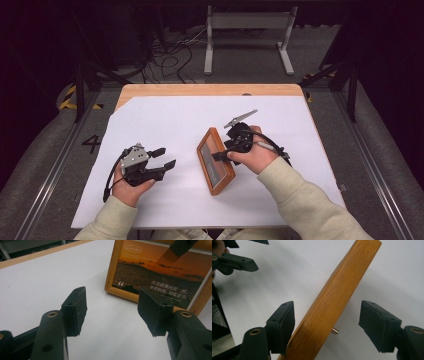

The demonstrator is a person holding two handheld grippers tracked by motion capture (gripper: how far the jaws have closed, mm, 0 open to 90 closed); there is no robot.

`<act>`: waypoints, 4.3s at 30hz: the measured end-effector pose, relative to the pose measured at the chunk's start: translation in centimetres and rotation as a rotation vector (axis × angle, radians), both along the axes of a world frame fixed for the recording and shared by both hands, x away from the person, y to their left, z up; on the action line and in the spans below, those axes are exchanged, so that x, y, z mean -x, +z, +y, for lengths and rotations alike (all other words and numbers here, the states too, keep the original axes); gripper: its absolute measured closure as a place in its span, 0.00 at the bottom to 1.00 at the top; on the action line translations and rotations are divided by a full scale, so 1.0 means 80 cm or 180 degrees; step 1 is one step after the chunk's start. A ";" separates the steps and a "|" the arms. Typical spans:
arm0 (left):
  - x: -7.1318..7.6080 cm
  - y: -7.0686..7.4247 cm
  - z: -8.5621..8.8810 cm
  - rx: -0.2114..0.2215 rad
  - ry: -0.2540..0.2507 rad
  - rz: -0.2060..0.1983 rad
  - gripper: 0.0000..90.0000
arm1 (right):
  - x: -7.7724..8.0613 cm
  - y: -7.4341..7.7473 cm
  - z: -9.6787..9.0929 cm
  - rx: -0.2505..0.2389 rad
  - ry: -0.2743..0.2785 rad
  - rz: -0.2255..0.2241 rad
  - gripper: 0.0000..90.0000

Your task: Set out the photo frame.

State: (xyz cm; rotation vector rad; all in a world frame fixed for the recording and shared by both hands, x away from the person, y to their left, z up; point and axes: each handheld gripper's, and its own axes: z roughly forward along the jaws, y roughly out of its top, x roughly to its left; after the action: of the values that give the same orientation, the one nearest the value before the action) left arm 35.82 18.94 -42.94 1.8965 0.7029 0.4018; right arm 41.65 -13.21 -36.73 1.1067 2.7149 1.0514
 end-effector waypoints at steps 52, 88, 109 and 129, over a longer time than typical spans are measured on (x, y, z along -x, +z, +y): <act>-0.001 0.001 0.006 0.0099 0.0067 -0.0041 0.45 | -0.022 0.060 0.014 0.0598 0.0841 0.0073 0.79; -0.006 0.000 0.004 0.0099 0.0044 -0.0038 0.45 | -0.050 0.017 0.022 0.1066 0.2327 0.0164 0.79; -0.005 0.000 0.004 0.0102 0.0041 -0.0041 0.45 | -0.060 0.027 -0.013 0.0614 0.1469 -0.0222 0.27; 0.007 0.003 0.001 0.0055 0.0034 0.0050 0.39 | 0.035 0.004 -0.193 -0.0360 -0.0065 -0.1221 0.08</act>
State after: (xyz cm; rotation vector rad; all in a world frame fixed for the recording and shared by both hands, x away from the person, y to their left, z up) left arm 35.30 19.02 -42.70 1.8822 0.7251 0.3868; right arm 38.85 -28.65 -36.41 0.8370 2.3650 1.2761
